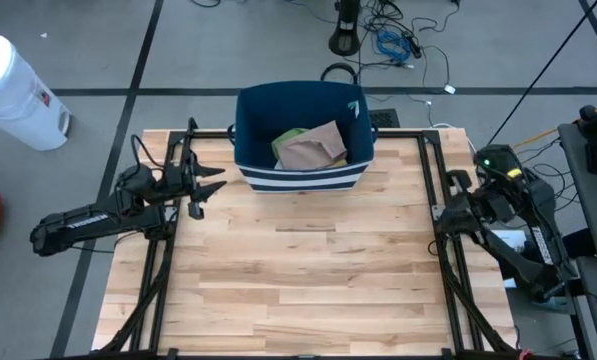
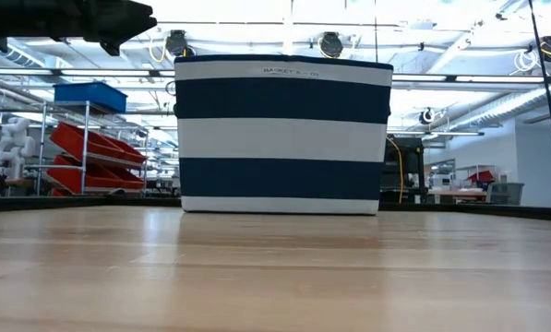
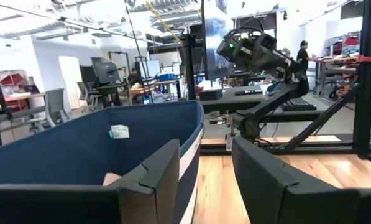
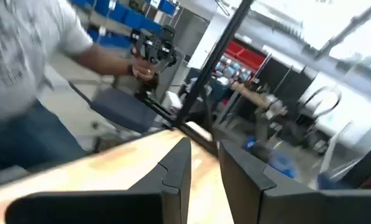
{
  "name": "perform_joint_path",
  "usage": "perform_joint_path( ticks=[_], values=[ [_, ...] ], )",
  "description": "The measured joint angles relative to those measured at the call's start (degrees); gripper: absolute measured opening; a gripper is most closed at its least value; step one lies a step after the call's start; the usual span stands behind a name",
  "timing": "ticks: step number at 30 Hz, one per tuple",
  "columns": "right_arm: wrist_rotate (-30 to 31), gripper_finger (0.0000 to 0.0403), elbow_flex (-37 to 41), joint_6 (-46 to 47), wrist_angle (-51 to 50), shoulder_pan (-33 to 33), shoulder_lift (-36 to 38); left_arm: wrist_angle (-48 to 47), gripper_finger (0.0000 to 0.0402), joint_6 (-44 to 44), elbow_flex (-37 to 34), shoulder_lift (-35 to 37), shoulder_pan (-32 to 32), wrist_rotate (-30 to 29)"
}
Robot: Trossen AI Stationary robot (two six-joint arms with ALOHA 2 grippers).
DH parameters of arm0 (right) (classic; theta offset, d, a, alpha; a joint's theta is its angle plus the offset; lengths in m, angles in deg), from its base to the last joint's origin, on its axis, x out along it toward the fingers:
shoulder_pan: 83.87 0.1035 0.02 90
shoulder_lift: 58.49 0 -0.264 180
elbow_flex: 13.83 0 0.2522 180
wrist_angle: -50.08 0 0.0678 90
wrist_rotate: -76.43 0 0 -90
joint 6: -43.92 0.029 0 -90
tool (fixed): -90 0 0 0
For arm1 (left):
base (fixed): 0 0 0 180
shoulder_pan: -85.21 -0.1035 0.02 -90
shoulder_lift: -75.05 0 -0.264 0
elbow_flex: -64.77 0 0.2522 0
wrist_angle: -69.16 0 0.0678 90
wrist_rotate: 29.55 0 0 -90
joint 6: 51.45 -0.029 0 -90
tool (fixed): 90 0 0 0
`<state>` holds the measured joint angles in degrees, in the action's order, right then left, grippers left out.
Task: Fold towel
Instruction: Return to Home Position
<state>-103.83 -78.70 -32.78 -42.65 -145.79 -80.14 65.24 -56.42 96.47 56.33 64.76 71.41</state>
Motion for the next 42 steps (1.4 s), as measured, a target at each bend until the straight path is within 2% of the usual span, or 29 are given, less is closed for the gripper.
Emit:
perform_joint_path(
  ticks=[2,6,12,18,25,28,35,39,42],
  values=[
    [0.12,0.007,0.0,-0.13,3.7,-0.01,1.82,0.13,0.0154,0.11,0.0,0.0,0.02,0.02],
    [2.13,0.007,-0.07,5.48,13.86,-0.01,3.51,0.17,0.0154,0.43,0.0,0.0,0.0,0.02],
    [16.11,0.007,-0.02,7.17,21.54,-0.01,4.37,0.15,0.0154,1.59,0.0,0.0,0.02,0.02],
    [27.94,0.007,-0.02,7.3,33.35,-0.01,4.35,0.15,0.0154,2.91,0.0,0.0,0.02,0.02],
    [36.4,0.007,-0.02,16.29,53.28,-0.01,4.35,0.15,0.0154,3.28,0.0,0.0,0.0,-0.64],
    [40.79,0.007,-0.02,21.7,64.25,-0.01,4.35,0.15,0.0154,3.33,0.0,0.0,0.0,-0.99],
    [62.7,0.007,-0.02,45.67,87.11,-0.01,4.56,0.13,0.0154,3.39,0.0,0.0,0.0,-0.99],
    [74.03,0.007,-0.02,61.42,91.83,-0.01,6.49,0.0,0.0154,3.35,0.0,0.0,0.02,-0.96],
    [75.55,0.007,-0.02,66.62,90.32,-0.01,8.14,-0.83,0.0154,2.92,0.02,0.0,0.0,-0.94]
  ],
)
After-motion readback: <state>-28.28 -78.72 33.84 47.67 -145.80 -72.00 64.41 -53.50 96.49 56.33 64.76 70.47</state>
